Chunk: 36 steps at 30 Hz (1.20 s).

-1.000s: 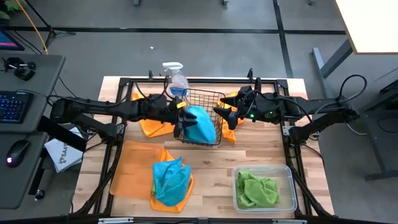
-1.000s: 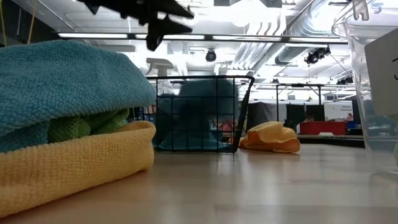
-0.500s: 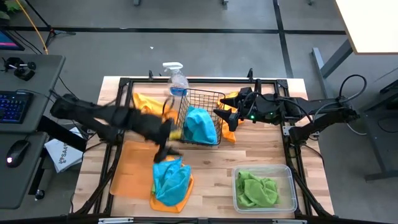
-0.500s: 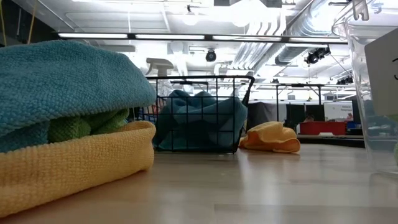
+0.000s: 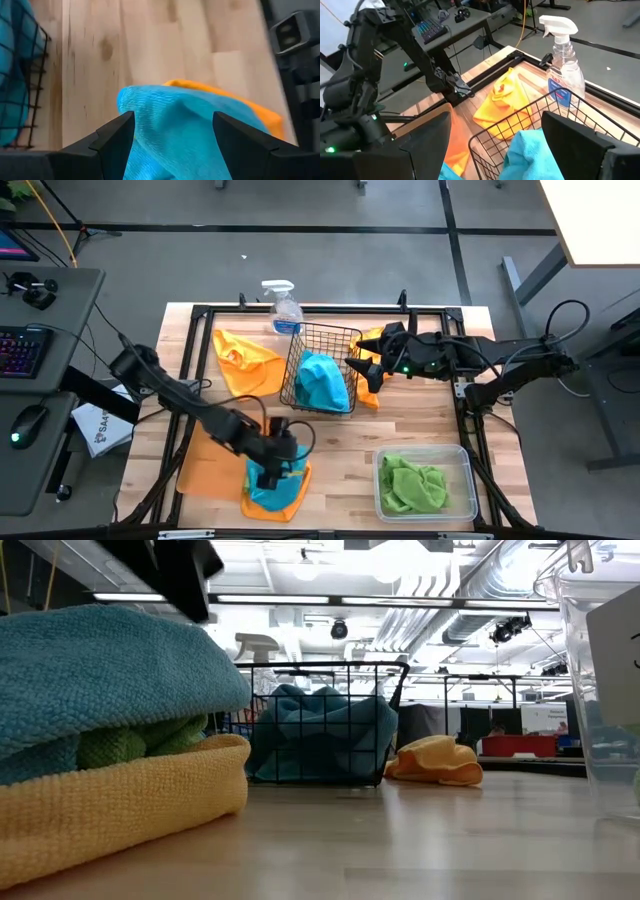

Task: Sort microfiber towel by color & place in baskets
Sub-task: Put the blue microfiber towel into the black wire basket

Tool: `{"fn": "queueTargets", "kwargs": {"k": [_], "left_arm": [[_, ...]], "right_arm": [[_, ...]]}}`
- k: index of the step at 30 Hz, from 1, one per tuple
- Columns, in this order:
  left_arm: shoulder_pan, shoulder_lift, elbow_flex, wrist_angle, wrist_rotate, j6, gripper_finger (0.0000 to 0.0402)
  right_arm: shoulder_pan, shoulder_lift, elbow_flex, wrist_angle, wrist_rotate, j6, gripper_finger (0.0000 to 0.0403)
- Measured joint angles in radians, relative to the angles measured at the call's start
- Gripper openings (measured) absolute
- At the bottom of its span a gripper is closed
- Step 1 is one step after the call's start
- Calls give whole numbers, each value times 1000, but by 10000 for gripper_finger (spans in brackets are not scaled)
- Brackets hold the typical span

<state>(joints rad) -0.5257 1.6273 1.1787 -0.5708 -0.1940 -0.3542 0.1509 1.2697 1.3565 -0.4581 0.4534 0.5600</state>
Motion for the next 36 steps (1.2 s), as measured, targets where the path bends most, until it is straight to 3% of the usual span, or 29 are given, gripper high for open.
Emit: {"fn": "queueTargets", "kwargs": {"k": [18,23,28,29,36], "left_arm": [[42,62,-41,8,33,-116,249],[41,90,-47,36,35,-115,185],[43,107,-46,69,41,-99,34],[49,99,-42,64,47,-99,19],[92,-146,108,-3,-31,23,3]], "right_arm": [[0,0,0,-40,0,0,307],[0,0,0,-40,1,0,307],[0,0,0,-40,3,7,307],[0,0,0,-40,8,7,307],[0,0,0,-39,15,45,307]]}}
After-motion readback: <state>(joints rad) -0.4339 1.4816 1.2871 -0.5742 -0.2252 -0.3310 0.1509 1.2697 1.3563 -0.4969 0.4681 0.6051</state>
